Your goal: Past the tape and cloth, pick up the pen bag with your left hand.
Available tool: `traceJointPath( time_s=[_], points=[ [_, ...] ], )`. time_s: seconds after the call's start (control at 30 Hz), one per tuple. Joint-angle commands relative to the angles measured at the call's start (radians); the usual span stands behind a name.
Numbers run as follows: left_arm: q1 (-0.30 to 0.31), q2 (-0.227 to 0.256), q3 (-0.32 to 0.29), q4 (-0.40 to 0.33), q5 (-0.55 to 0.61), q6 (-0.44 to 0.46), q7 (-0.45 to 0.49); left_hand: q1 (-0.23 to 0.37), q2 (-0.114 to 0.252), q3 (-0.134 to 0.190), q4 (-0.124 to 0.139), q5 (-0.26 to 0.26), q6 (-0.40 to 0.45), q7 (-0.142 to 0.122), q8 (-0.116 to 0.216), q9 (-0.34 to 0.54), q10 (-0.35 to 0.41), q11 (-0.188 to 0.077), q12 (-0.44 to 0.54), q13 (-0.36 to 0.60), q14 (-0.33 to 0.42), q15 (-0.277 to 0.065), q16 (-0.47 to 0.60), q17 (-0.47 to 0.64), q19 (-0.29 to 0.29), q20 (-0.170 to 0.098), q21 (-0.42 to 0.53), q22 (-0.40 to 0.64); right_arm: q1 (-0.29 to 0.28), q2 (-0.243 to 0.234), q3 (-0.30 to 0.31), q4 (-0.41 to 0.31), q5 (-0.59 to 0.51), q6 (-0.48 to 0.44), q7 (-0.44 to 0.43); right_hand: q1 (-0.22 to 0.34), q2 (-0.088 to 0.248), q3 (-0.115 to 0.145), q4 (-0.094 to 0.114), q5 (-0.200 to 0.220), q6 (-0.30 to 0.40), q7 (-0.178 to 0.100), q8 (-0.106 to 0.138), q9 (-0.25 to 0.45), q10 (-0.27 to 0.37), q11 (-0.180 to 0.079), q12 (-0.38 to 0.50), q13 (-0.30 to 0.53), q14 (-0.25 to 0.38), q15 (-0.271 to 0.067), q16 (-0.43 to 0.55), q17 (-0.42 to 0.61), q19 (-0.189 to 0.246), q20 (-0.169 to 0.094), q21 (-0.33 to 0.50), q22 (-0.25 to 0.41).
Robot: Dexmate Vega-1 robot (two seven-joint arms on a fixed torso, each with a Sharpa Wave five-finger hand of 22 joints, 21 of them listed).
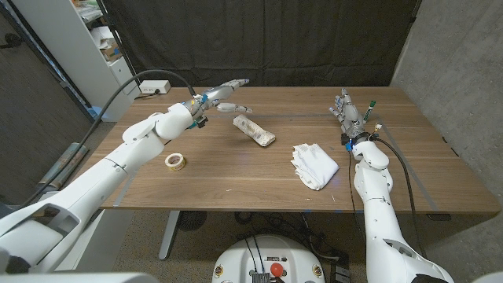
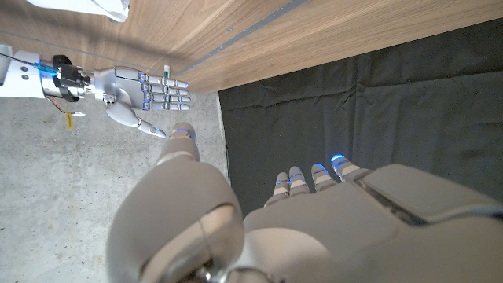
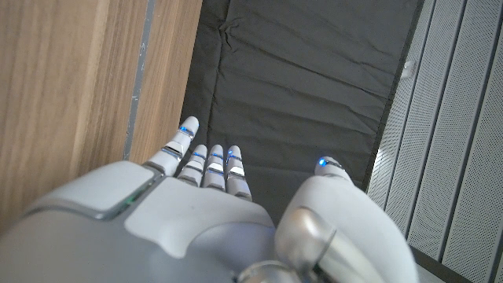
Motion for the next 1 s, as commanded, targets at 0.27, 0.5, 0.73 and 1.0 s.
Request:
traceJointPath(
  time_s=[0.27,0.5,0.73,1.0],
  points=[
    [-0.010,0.034,0.020,-0.048,0.078,0.044,-0.032,0.028,0.003,0.004,-0.010,0.009,0.003,-0.001,0.007,0.003,-0.002,-0.005,0.007,0.002,-0.004,0.004,0.006,0.005,0.007,-0.009,0.001,0.003,0.001,0.007,0.004,0.005,0.007,0.006,-0.003,-0.002,0.011,-0.003,-0.001,0.006,0.009,-0.004,0.003,0.000,0.013,0.001,0.010,-0.001,0.004,0.004,0.007,0.002,0.007,0.001,-0.006,0.001],
    [-0.007,0.043,0.023,-0.061,0.104,0.054,-0.029,0.042,0.005,0.006,-0.014,0.013,0.002,-0.003,0.006,0.003,0.000,-0.008,0.008,0.002,-0.001,0.005,0.007,0.005,0.010,-0.010,0.001,0.003,-0.004,0.009,0.005,-0.003,0.007,0.004,-0.007,-0.002,0.011,-0.004,-0.002,0.006,0.009,-0.004,0.003,0.000,0.014,0.001,0.010,-0.001,0.005,0.004,0.007,0.001,0.008,0.002,-0.009,0.001],
    [-0.010,0.055,0.032,-0.067,0.127,0.061,-0.044,0.061,0.008,0.008,-0.020,0.018,0.020,-0.001,0.012,0.004,0.016,-0.010,0.014,0.003,0.006,0.005,0.008,0.004,0.015,-0.008,0.001,0.003,-0.007,0.010,0.005,-0.009,0.009,-0.001,-0.009,-0.002,0.012,-0.005,-0.002,0.007,0.010,-0.004,0.003,0.000,0.015,0.002,0.010,-0.001,0.006,0.005,0.007,0.000,0.009,0.003,-0.013,0.001],
    [-0.006,0.070,0.037,-0.081,0.161,0.071,-0.045,0.080,0.010,0.009,-0.023,0.024,0.033,-0.002,0.015,0.004,0.040,-0.016,0.024,0.003,0.024,0.000,0.013,0.004,0.028,-0.009,0.003,0.003,-0.008,0.013,0.001,-0.009,0.007,-0.003,-0.011,-0.002,0.012,-0.006,-0.002,0.008,0.009,-0.004,0.003,0.000,0.015,0.001,0.010,-0.001,0.008,0.006,0.007,0.000,0.010,0.003,-0.017,0.002]
  ],
)
